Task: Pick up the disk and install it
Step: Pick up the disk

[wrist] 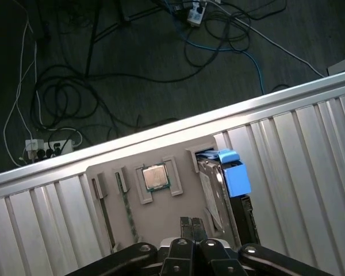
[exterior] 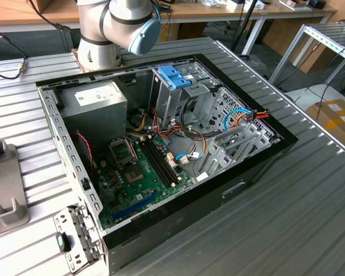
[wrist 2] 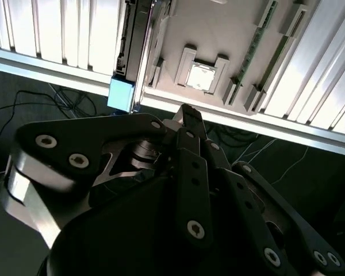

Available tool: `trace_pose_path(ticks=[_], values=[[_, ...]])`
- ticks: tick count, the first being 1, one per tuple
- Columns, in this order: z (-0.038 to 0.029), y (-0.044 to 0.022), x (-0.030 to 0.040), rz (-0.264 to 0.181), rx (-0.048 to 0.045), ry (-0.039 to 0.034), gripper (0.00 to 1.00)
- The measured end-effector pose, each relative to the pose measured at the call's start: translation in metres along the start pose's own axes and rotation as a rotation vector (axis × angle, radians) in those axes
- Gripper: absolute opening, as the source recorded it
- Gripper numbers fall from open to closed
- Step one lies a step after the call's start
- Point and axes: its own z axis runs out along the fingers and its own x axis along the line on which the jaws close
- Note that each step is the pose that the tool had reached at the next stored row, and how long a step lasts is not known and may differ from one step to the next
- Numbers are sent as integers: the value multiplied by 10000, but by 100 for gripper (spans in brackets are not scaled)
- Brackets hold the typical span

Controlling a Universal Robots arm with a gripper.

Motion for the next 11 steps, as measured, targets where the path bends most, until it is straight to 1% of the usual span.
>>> trace_pose_path(ticks=[11], values=[[0,0,0,-531,-13,23,10]])
